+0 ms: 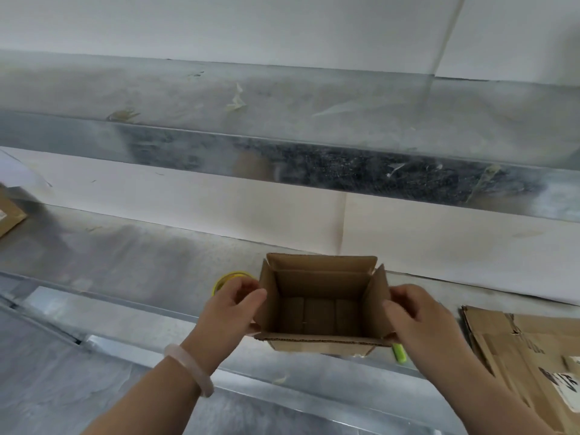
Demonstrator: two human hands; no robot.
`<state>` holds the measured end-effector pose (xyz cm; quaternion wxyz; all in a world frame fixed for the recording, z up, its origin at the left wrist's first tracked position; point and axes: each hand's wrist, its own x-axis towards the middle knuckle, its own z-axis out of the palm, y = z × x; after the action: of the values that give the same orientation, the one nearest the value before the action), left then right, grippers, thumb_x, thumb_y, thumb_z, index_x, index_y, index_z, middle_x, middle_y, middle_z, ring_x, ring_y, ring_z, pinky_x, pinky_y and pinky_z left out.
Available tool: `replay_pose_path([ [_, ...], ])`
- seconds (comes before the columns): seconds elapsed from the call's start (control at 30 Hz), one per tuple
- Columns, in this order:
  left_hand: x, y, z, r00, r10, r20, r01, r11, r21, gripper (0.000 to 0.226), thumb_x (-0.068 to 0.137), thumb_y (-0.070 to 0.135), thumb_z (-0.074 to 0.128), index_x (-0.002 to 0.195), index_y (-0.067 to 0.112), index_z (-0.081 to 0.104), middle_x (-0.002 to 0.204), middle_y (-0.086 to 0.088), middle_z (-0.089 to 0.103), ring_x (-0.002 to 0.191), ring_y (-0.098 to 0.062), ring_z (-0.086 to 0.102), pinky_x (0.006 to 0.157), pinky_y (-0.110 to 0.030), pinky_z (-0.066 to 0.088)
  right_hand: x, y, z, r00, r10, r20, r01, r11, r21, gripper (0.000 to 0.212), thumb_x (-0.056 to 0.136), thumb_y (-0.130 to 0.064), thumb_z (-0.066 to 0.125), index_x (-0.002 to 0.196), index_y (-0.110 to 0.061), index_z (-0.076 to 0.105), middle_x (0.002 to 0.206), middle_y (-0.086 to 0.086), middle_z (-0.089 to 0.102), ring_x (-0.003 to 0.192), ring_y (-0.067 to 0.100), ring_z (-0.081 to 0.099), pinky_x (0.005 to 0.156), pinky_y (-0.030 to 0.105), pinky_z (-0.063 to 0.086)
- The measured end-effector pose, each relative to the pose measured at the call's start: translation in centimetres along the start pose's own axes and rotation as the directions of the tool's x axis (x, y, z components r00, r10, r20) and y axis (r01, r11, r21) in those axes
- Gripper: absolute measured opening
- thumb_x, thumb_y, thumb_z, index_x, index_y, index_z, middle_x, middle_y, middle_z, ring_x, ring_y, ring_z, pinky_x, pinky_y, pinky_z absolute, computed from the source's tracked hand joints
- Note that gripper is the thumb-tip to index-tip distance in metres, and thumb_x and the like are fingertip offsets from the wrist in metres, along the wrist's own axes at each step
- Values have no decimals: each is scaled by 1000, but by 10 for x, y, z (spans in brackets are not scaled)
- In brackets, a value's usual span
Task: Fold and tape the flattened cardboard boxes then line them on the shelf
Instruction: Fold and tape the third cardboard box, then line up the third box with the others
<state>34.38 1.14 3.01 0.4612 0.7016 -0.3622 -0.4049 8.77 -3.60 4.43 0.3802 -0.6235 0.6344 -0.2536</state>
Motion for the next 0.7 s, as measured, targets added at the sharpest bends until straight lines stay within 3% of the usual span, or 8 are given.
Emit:
replay_pose_path([
  [0.07,-7,2,-16,996,10,-85,-18,995,-95,9,95,22,54,95,23,63,96,-2,62,89,-24,63,64,-34,60,1,-17,-1,998,-45,-32,47,997,67,16,97,-24,49,89,-34,59,88,-9,63,81,20,64,79,47,55],
  [0.13,-14,5,-33,984,22,-176,-48,989,-142,11,97,27,51,94,31,61,99,4,61,92,-22,62,65,-27,58,5,-37,7,996,-82,-21,84,993,79,19,99,-27,46,86,-35,58,89,-10,62,82,20,62,80,44,52],
  [0.3,-16,7,-98,932,-37,-361,-74,954,-290,15,96,26,53,88,35,63,100,5,65,92,-19,64,72,-31,58,16,-92,68,979,-197,57,183,964,194,14,101,-32,45,94,-41,53,94,-22,57,92,16,61,86,40,47],
  [0.37,-15,2,-132,910,-59,-411,-88,939,-331,16,95,23,56,88,32,67,96,4,69,90,-19,67,72,-32,58,17,-113,102,977,-188,100,157,954,256,13,101,-29,47,97,-38,55,95,-18,56,99,20,60,90,40,48],
  [0.5,-9,-20,-196,865,-129,-485,-96,906,-412,14,93,19,60,88,26,71,83,4,74,82,-16,70,65,-27,57,24,-152,177,971,-163,176,102,945,310,17,98,-36,51,97,-48,64,113,-7,61,104,26,63,96,49,50],
  [0.57,-1,-33,-229,846,-167,-507,-83,897,-434,12,92,19,60,93,23,71,86,1,74,83,-16,70,63,-24,56,28,-178,216,968,-143,204,65,936,345,16,101,-31,48,110,-36,61,121,1,57,108,26,59,91,45,53],
  [0.7,21,-59,-304,816,-227,-532,-45,892,-450,10,94,25,58,96,24,67,99,-4,70,91,-20,67,67,-25,57,36,-235,301,952,-149,266,68,954,291,15,102,-28,44,103,-33,57,114,2,58,102,23,58,93,46,50],
])
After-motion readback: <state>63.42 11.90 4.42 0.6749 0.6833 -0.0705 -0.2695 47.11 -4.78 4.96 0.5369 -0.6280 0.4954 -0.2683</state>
